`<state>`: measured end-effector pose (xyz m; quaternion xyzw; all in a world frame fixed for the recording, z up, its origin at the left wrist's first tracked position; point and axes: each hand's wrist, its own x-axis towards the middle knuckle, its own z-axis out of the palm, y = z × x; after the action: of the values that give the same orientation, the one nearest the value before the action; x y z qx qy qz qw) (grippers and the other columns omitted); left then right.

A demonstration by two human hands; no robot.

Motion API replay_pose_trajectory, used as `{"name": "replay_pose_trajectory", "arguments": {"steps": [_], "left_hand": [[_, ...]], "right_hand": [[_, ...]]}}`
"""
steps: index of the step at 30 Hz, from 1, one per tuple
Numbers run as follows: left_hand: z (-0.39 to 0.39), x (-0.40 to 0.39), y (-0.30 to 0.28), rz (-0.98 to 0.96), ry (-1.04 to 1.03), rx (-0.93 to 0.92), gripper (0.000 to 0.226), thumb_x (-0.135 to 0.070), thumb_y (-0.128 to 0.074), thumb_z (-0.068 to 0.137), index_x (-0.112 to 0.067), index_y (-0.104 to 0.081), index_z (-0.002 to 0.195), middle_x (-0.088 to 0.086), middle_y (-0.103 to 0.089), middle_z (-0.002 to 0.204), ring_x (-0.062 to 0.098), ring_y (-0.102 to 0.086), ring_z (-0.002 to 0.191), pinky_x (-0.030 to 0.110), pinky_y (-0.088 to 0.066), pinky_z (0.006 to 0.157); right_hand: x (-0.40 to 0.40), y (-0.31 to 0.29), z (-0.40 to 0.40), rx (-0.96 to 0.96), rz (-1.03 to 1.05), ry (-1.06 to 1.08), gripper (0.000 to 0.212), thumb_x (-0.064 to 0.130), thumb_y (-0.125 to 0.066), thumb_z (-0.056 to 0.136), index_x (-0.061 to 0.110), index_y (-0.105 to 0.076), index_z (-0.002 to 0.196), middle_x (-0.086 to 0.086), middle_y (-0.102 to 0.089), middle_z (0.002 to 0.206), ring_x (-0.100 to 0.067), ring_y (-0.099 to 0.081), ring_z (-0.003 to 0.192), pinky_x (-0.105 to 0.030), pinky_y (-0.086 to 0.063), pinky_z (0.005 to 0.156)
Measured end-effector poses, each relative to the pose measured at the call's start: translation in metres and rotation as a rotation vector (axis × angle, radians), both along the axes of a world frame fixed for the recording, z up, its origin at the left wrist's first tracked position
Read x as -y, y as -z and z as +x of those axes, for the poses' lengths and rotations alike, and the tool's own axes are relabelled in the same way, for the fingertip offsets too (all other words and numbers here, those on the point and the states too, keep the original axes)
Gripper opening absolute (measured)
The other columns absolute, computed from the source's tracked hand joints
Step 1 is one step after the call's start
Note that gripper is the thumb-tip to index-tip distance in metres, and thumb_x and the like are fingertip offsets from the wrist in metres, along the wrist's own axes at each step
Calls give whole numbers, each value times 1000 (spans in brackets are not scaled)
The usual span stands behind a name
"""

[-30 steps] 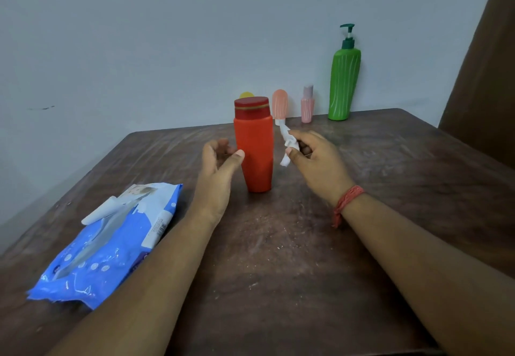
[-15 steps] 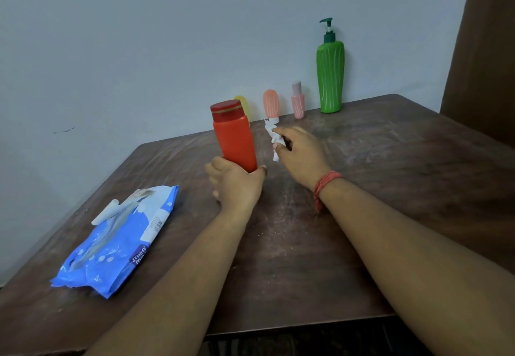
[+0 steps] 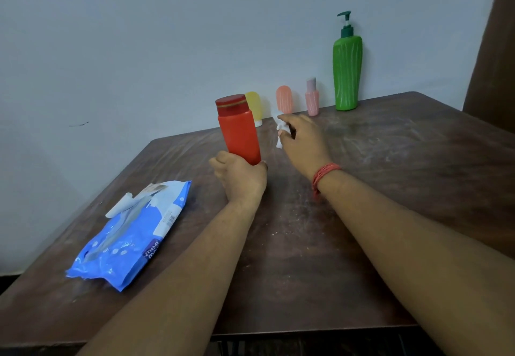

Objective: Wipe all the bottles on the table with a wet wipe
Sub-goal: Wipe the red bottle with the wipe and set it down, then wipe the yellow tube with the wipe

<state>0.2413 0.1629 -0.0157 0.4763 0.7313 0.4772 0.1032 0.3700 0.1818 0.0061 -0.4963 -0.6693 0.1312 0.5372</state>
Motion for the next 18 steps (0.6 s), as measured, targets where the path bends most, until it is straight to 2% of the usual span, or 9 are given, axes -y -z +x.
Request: {"name": "replay_pose_trajectory", "arguments": {"steps": [2, 7, 13, 18], "left_hand": [[-10, -10, -2, -2, -8, -18, 80, -29, -83, 79, -7, -32, 137, 11, -34, 138, 28, -40, 128, 39, -44, 100], [-38, -54, -4, -12, -44, -41, 83, -33, -84, 79, -6, -34, 140, 13, -38, 138, 30, -44, 128, 41, -44, 103], [-54, -126, -7, -27, -64, -79, 83, -31, -82, 80, -3, -33, 140, 17, -39, 139, 33, -44, 129, 41, -43, 104], [-56, -179, -9, -33, -71, -123, 81, -29, -82, 78, 0, -35, 137, 18, -40, 137, 35, -49, 124, 42, -46, 103]], "right_hand": [[-9, -3, -6, 59, -10, -2, 35, 13, -55, 97, 16, -61, 131, -5, -61, 123, -18, -59, 110, -33, -50, 98], [-32, 0, -17, -15, -4, 33, 34, 14, -53, 96, 17, -64, 128, -4, -63, 118, -20, -62, 105, -39, -53, 94], [-53, 14, -17, 4, 3, 46, 33, 12, -54, 96, 18, -65, 126, 0, -62, 115, -14, -60, 101, -27, -50, 91], [-56, 21, -12, -35, 9, 69, 30, 10, -53, 94, 19, -68, 120, 3, -61, 108, -13, -60, 95, -28, -51, 87]]}}
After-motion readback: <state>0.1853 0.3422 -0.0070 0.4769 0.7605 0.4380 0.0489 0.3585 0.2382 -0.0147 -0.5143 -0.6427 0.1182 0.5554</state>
